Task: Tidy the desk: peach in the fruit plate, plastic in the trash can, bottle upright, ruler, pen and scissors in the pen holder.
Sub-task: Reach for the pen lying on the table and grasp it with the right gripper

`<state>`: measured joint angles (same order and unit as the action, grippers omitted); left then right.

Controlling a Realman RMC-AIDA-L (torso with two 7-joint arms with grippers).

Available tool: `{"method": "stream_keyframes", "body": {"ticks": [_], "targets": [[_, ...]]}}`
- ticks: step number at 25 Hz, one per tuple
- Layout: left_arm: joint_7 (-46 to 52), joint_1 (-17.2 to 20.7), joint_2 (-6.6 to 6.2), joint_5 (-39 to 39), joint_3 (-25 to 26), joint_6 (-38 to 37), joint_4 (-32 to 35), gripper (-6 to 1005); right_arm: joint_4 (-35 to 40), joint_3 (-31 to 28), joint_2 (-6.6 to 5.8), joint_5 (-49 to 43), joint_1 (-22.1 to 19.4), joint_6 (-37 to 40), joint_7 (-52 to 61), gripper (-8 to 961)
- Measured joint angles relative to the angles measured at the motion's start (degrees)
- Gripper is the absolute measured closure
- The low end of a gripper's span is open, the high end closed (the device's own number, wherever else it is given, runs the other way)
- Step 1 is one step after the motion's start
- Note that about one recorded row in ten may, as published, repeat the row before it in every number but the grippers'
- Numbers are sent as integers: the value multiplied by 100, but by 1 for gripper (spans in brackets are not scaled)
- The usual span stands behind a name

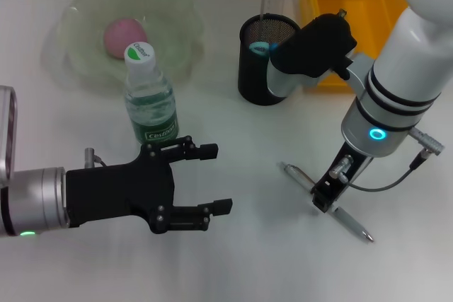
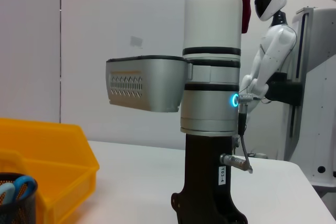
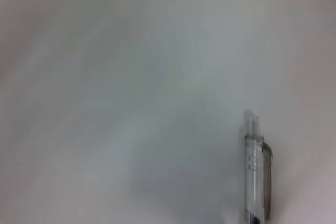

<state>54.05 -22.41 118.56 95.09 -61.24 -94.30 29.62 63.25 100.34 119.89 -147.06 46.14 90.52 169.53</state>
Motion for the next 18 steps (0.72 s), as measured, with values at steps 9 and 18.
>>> {"method": "stream_keyframes", "body": {"ticks": [9,18], "targets": [[0,9,0,0,-29,-1,0,183,-25,-4,0,-11,9,10,-4,726],[0,18,0,0,-29,-1,0,183,-225,7,0,10,80,-9,-8,743]]}}
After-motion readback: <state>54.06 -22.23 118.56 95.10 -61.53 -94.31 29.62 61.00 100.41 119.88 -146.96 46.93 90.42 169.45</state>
